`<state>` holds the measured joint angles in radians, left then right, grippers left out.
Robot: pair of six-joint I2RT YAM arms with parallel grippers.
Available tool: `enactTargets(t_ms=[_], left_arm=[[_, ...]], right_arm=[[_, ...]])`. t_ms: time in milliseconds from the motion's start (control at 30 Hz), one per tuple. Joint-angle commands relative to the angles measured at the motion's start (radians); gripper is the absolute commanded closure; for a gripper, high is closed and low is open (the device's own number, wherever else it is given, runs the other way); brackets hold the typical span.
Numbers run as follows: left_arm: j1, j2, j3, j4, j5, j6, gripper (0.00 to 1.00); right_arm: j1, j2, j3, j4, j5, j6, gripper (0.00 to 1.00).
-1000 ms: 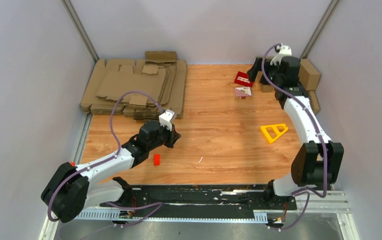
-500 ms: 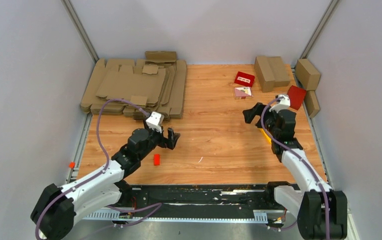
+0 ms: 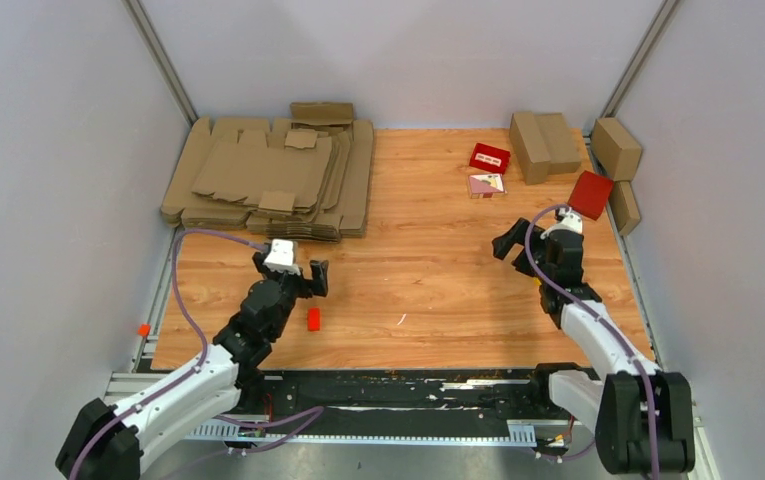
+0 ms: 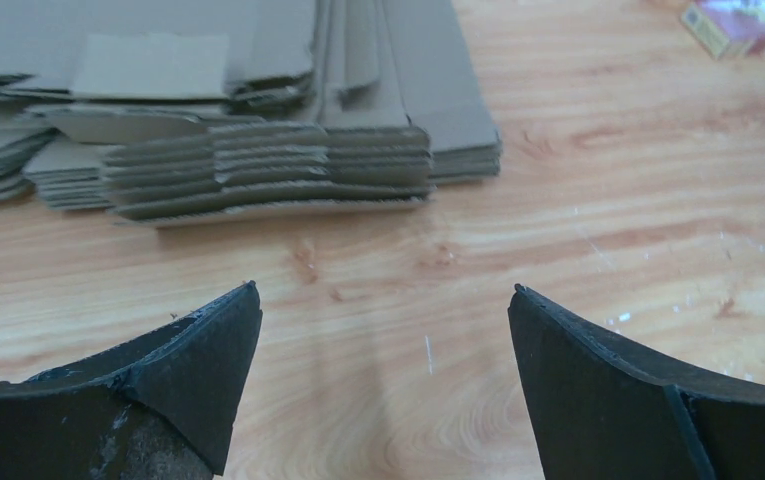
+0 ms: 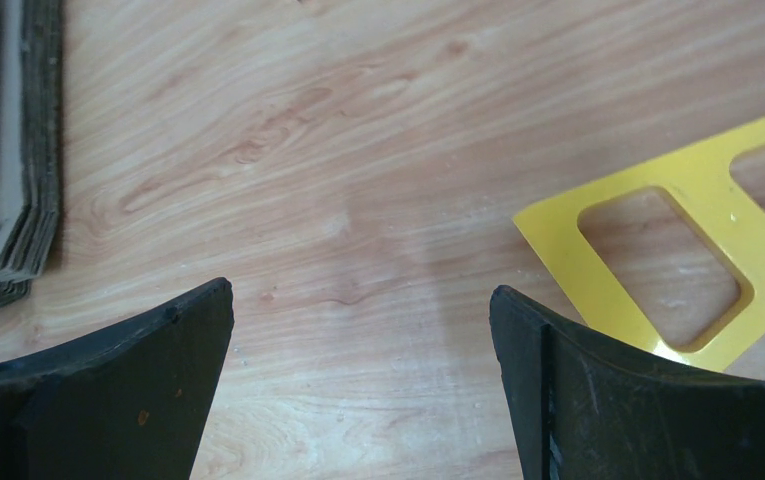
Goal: Fold the paper box
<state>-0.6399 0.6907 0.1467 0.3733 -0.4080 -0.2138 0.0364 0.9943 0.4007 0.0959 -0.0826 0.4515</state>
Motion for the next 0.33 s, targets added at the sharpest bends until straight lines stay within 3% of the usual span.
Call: enactTargets(t_ms=[0,200,300], left_arm=[[0.024,-0.075,0.005,0.002,-0.076,-0.015,0.00],[0.031,-0.102,0.009,0.004,-0.036,-0.013,0.00],[0.031,-0.092,0.013,0.009,-0.024,-0.008,0.00]], right_arm=[[0.001,0.096,0.088,-0.068,0.080,0.146,0.00],[0.002,0.166,0.076,-0.004,0.028,0.142,0.04],[0.002,0.159,0.080,-0.007,0.016,0.124,0.00]])
